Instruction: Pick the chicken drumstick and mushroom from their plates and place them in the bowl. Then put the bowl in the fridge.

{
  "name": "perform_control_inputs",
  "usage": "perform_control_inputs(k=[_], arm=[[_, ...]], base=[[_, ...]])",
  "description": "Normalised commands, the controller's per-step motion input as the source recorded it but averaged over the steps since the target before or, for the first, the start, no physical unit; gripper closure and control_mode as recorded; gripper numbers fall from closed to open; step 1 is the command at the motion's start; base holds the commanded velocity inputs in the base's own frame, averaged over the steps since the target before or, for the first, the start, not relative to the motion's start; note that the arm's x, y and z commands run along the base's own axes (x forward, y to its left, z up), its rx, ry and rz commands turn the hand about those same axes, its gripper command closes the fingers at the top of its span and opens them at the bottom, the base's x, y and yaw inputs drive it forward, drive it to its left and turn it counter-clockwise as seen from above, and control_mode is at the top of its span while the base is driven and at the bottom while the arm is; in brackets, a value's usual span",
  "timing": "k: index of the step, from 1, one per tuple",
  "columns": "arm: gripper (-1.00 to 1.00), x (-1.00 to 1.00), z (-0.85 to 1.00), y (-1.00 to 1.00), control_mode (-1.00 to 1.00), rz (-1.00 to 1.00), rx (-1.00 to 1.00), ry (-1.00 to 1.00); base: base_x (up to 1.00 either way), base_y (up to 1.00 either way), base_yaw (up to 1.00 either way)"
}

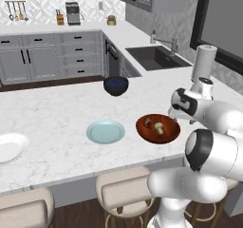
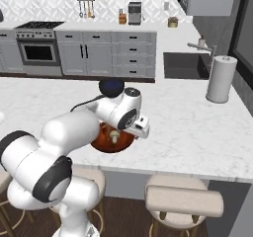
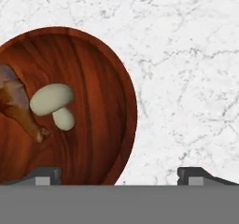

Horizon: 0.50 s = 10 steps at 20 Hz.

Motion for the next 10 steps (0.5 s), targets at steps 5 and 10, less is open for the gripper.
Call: perform_control_inputs(k=[5,10], arm=[[-1.00,0.00,-0.62,0.00,-1.00,-0.11,0.07,0.00],[-1.00,0.05,-0.42,0.04,-1.00,-0.07,0.07,0.00]], base=[[0.00,0.00,0.00],[0.00,0.00,0.00]])
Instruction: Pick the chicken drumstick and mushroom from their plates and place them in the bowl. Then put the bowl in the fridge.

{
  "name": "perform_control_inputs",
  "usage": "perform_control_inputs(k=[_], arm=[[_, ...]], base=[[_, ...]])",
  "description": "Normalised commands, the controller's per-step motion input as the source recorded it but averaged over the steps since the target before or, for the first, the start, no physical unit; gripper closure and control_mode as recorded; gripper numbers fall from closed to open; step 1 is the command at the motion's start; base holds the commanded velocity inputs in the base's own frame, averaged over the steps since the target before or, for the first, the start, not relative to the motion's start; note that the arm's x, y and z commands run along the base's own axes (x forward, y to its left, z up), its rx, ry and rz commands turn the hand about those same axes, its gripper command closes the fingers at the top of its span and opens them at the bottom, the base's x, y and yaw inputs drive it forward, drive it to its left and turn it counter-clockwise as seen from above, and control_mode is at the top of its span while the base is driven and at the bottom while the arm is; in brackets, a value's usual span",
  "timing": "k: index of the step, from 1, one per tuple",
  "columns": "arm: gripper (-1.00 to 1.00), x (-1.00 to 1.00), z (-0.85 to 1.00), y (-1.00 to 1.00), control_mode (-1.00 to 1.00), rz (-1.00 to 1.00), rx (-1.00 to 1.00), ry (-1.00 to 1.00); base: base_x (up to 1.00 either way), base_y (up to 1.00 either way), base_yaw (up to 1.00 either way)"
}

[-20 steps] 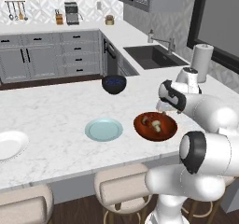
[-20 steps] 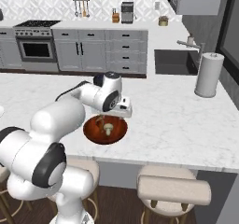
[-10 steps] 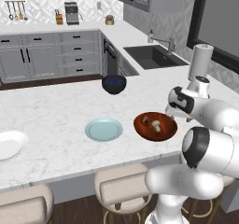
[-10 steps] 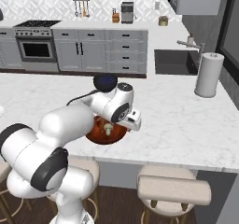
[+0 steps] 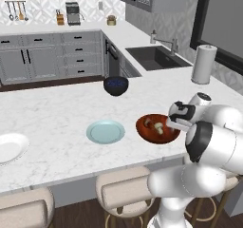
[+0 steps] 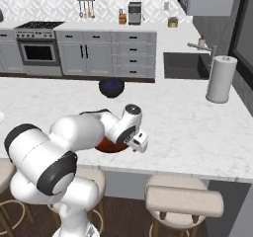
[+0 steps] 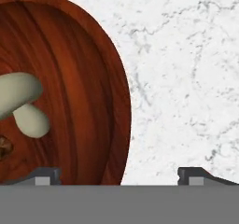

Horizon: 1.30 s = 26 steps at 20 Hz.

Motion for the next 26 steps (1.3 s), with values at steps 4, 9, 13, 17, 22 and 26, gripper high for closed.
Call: perform_control_inputs(k=[4,9,13,17,22,26], arm=[[-1.00,0.13,-0.30,0.21,-1.00,-0.05,0.02,0.00],[1.00,0.14,-0.19,0.22,-1.00,-0.03,0.00,0.00],[1.00,0.00,0.00,0.00,-1.00,0.00,0.00,0.00],[1.00,0.00,0.19,0.00,-1.00,0.00,0.00,0.00],[1.00,-0.10,0.76,0.00,-1.00,0.00,0.00,-0.11],[1.00,-0.15,1.00,0.00,-1.00,-0.01,0.00,-0.11]], base=[[0.00,0.00,0.00],[0.00,0.00,0.00],[0.00,0.00,0.00],[0.00,0.00,0.00],[0.00,0.00,0.00],[0.00,0.00,0.00]])
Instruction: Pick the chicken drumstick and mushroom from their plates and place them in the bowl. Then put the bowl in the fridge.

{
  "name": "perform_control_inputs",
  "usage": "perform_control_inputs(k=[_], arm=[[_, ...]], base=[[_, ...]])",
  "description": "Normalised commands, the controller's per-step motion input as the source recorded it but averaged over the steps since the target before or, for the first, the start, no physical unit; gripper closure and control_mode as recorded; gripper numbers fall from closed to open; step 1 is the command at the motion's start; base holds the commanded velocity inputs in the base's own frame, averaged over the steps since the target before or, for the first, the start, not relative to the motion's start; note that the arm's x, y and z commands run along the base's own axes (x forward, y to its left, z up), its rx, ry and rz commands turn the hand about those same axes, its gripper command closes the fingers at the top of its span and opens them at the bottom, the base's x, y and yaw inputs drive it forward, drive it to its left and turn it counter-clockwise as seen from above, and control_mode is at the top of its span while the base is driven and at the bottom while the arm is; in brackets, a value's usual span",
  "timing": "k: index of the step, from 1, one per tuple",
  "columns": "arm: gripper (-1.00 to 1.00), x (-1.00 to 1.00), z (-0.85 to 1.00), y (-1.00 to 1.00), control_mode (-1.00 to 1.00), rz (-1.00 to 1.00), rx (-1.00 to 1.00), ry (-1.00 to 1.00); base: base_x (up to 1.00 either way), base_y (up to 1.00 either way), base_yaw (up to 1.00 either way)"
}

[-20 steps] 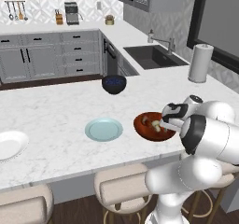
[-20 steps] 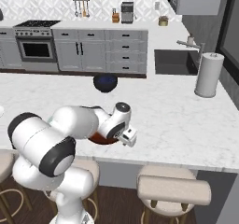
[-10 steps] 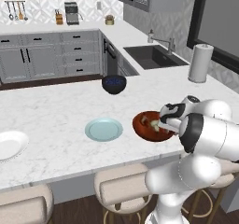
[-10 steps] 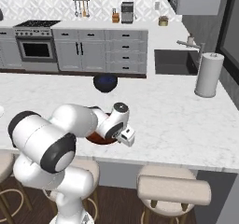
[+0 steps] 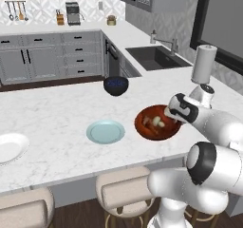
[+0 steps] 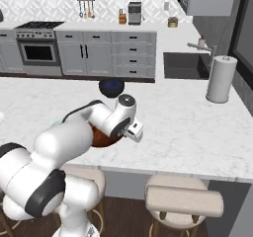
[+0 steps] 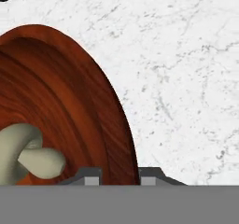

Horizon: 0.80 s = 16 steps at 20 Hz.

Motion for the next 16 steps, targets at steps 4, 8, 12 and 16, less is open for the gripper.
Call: perform_control_inputs(k=[4,8,12,16], arm=[[1.00,-0.08,0.95,0.00,-1.00,-0.11,0.07,-0.04],[1.00,-0.12,0.72,0.01,-1.00,-0.17,0.19,0.00],[1.00,-0.15,0.34,0.00,-1.00,-0.15,0.31,0.02],[1.00,-0.17,0.02,0.00,-1.00,-0.02,0.29,0.00]], base=[[0.00,0.00,0.00],[0.00,0.00,0.00],[0.00,0.00,0.00],[0.00,0.00,0.00]])
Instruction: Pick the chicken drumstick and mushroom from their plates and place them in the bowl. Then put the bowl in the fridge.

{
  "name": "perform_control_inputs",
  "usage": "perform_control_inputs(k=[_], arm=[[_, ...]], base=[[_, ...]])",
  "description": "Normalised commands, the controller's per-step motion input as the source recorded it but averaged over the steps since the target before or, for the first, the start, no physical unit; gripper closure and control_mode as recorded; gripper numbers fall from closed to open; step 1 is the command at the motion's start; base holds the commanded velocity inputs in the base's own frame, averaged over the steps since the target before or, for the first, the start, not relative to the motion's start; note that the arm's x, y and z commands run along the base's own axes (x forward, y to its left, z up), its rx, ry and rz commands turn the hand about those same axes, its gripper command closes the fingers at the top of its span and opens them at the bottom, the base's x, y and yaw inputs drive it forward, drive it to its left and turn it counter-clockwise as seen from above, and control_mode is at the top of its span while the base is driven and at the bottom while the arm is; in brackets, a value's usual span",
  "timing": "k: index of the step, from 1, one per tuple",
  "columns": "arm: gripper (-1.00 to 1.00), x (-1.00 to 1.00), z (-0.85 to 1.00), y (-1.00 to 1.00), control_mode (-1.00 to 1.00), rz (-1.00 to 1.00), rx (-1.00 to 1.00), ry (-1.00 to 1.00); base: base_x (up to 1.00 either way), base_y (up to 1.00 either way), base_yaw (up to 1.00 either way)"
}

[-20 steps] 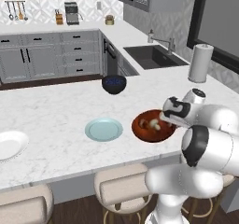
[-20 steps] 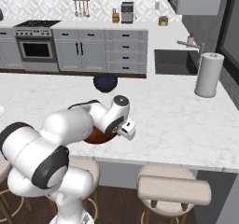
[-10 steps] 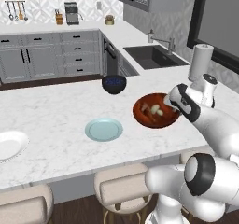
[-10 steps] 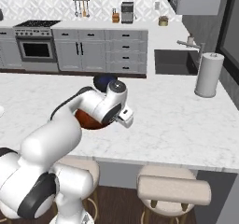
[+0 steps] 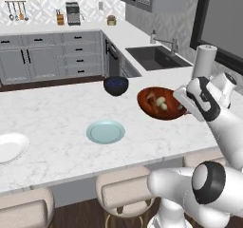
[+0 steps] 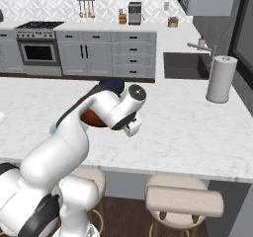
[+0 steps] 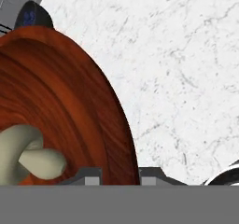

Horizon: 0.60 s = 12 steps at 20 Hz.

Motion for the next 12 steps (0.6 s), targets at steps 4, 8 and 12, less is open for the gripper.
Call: perform_control_inputs(k=[4,8,12], arm=[[1.00,-0.03,-0.01,0.00,-1.00,0.00,0.13,0.00],[1.00,0.00,0.00,0.00,1.00,0.00,0.00,0.00],[1.00,0.00,0.00,0.00,1.00,0.00,0.00,0.00]], base=[[0.00,0.00,0.00],[-0.06,0.34,0.08],[-0.68,0.96,0.56]])
